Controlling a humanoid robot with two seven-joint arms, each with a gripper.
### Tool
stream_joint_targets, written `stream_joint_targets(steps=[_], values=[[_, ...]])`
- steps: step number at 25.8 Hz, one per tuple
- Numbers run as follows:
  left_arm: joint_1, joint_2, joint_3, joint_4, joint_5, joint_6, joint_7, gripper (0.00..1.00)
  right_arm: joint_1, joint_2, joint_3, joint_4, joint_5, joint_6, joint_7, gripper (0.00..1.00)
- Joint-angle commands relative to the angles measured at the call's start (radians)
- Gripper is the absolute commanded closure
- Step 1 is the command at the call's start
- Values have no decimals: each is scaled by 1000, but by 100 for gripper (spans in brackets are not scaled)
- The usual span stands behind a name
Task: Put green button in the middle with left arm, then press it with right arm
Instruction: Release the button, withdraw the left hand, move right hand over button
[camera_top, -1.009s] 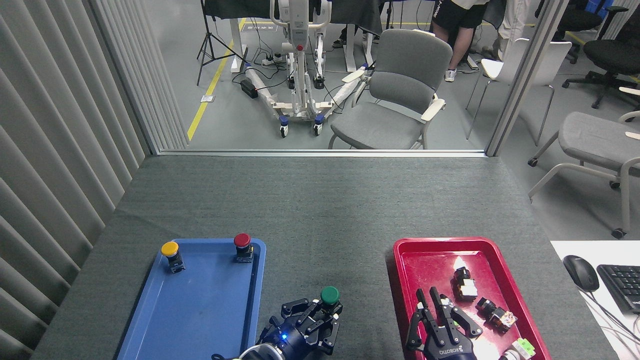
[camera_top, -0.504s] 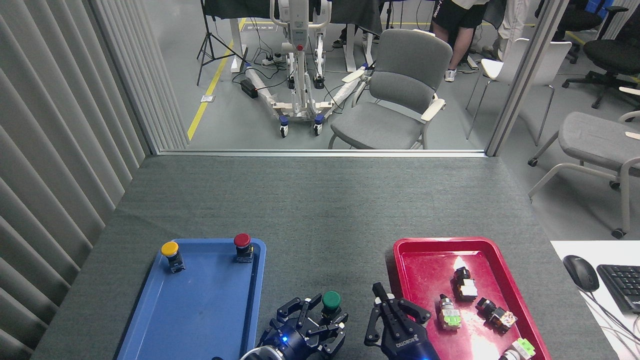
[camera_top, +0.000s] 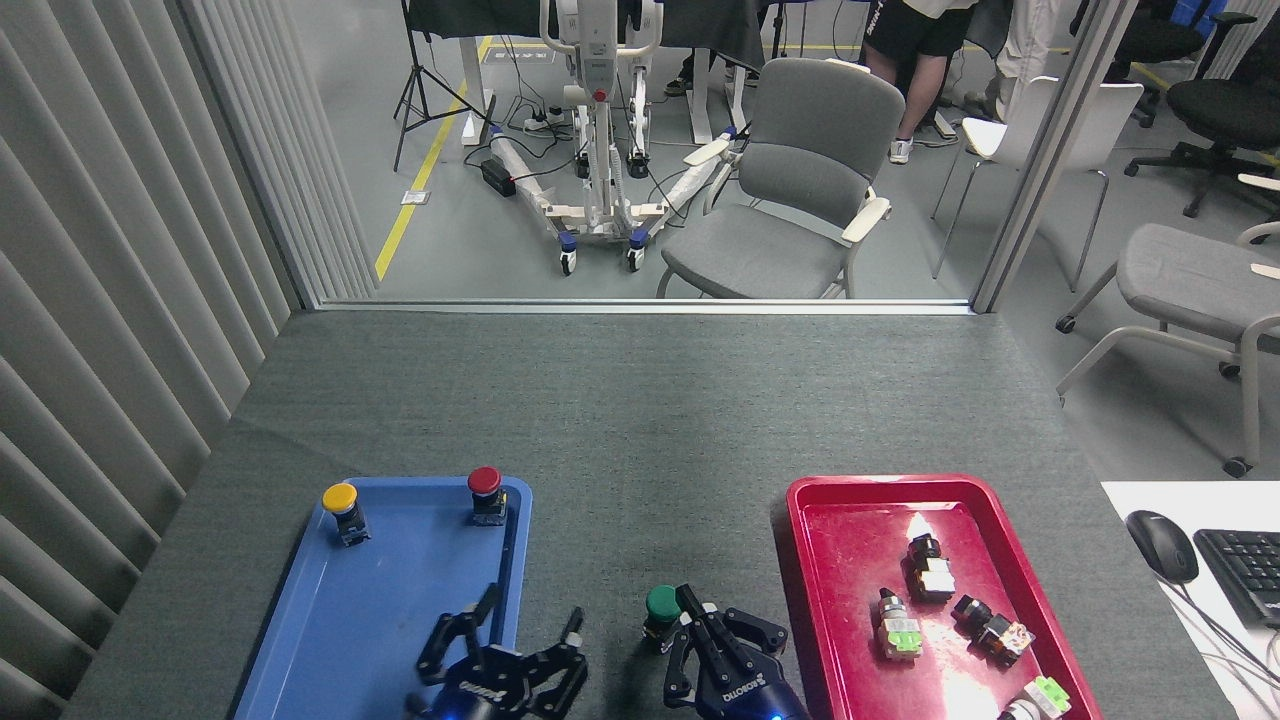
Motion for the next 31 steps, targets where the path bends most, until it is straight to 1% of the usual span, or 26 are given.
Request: stream_joint_targets(steps=[1, 3, 4, 7, 13, 17, 20, 22, 23, 25, 27, 29, 30, 31], values=[[58, -1, 96, -63, 0, 115, -4, 1, -35, 13, 26, 55, 0, 25, 3, 100], [53, -1, 107, -60, 0, 175, -2, 1, -42, 16, 30, 82, 0, 27, 3, 100], [53, 5, 107, -63, -1, 186, -1, 1, -44, 20, 33, 95, 0, 27, 3, 100], [50, 5, 107, -59, 0, 202, 1, 1, -56, 27, 46, 127, -1, 28, 3, 100], [62, -5, 108, -65, -1, 218, 12, 1, -58, 28, 49, 156, -1, 28, 4, 100], [61, -3, 115, -59, 0, 218, 10, 1, -58, 28, 56, 155, -3, 48, 1, 100], [55, -3, 116, -60, 0, 216, 9, 1, -58, 31, 56, 118, -6, 87, -16, 100], [55, -3, 116, -60, 0, 216, 9, 1, -58, 33, 49, 78, -9, 97, -51, 99], [55, -3, 116, -60, 0, 216, 7, 1, -58, 31, 44, 63, -9, 103, -68, 93], [56, -1, 116, -57, 0, 216, 9, 1, -56, 31, 41, 36, -10, 117, -80, 64], [56, -1, 116, -54, 0, 216, 9, 1, -50, 27, 36, 13, -10, 139, -80, 44], [56, -1, 118, -54, 0, 216, 7, 1, -33, 24, 4, -8, -12, 156, -82, 12], [56, -1, 118, -56, 0, 216, 7, 1, -15, 22, -16, -23, -13, 165, -82, 2], [56, -1, 118, -56, 0, 216, 7, 1, 0, 20, -31, -39, -19, 171, -82, 1]])
